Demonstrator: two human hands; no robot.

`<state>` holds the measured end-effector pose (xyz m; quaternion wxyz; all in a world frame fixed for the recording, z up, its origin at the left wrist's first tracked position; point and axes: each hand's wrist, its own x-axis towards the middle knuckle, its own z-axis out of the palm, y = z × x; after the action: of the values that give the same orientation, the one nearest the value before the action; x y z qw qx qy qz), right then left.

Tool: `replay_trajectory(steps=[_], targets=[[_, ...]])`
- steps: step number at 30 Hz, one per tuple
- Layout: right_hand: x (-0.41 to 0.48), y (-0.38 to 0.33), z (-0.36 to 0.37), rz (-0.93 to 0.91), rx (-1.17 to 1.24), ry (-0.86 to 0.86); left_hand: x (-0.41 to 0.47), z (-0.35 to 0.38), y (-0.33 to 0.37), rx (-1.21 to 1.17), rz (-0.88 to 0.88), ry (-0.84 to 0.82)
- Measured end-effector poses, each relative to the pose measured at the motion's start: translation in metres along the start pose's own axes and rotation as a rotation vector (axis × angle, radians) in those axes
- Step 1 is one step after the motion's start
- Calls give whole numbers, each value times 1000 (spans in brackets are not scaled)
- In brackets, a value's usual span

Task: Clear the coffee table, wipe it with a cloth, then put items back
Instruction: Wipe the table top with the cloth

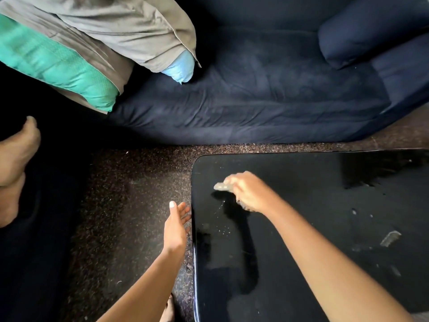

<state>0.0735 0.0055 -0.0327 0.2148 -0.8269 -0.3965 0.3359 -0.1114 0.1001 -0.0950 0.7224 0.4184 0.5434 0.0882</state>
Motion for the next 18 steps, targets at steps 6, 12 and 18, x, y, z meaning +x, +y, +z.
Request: replay_trajectory(steps=[6,12,18], targets=[[62,21,-45,51,-899,-273,-1,5,0,47,33,8],[87,5,-39,-4,-821,-136,2,2,-2,74,62,8],[113,7,-14,-95,-496,14,5,0,1,85,64,-11]])
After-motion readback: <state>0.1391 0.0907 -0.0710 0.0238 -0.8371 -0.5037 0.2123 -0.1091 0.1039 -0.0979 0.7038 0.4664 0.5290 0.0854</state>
